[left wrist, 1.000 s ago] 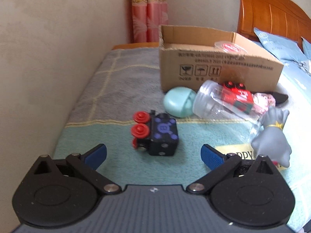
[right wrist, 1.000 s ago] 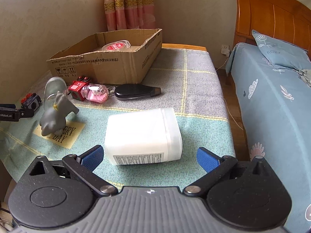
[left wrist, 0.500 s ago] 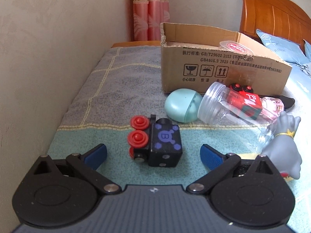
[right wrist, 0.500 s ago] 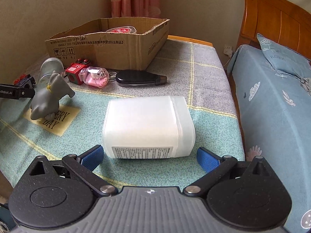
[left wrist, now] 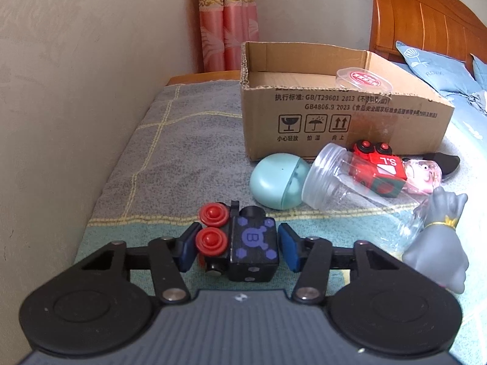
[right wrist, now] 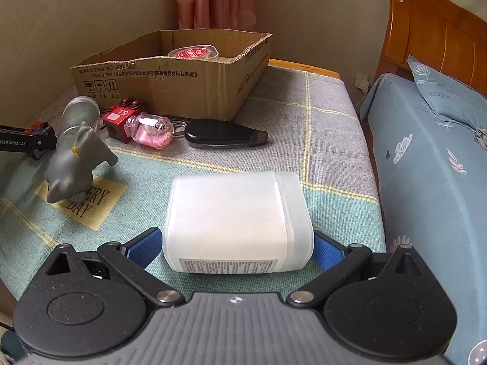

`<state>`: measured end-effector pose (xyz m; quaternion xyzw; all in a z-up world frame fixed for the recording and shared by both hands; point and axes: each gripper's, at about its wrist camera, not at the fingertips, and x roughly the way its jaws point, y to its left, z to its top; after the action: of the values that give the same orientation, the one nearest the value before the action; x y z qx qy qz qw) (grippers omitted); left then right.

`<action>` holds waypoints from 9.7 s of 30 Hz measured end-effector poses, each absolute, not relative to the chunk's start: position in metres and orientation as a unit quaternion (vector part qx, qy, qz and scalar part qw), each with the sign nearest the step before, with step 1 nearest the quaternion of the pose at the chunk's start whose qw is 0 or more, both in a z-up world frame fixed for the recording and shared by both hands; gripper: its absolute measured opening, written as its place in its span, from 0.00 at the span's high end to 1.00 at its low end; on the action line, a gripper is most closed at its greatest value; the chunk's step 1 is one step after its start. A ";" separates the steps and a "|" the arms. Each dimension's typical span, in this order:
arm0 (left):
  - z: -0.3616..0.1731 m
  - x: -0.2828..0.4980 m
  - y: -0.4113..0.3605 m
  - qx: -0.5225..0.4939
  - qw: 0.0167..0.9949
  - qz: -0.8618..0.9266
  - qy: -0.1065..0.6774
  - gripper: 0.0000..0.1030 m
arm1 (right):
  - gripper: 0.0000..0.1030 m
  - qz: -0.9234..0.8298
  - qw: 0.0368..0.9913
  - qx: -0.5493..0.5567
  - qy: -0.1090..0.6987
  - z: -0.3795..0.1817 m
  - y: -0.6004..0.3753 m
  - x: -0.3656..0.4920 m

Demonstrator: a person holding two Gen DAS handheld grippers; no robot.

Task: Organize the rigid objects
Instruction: 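Close left tool on the toy block while right tool grasps the white bottle, then lower the toy block and white bottle into the box and open both tools, then move right tool to the grey cat figurine while left tool approaches the clear jar, then grasp the cat figurine with right tool while left tool grasps the clear jar, lift, then lower the cat figurine and clear jar into the box and open both tools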

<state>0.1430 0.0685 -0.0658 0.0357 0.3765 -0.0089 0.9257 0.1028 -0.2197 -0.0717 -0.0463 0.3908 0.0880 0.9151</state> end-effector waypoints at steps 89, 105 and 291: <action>0.008 0.140 0.072 0.041 0.944 0.058 0.323 0.02 | 0.16 0.169 0.905 -0.086 0.380 0.044 -0.126 0.383; 0.010 0.134 0.060 0.037 0.946 0.039 0.320 0.02 | 0.00 0.179 0.903 -0.099 0.378 0.047 -0.124 0.352; 0.065 0.243 0.014 0.144 0.937 -0.126 0.291 0.13 | 0.04 0.164 0.929 -0.081 0.323 0.028 -0.141 0.258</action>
<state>0.2433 0.0138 0.0650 0.1441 0.2914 -0.1255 0.9373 0.2585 -0.1412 0.0280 -0.0810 0.3230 0.1636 0.9286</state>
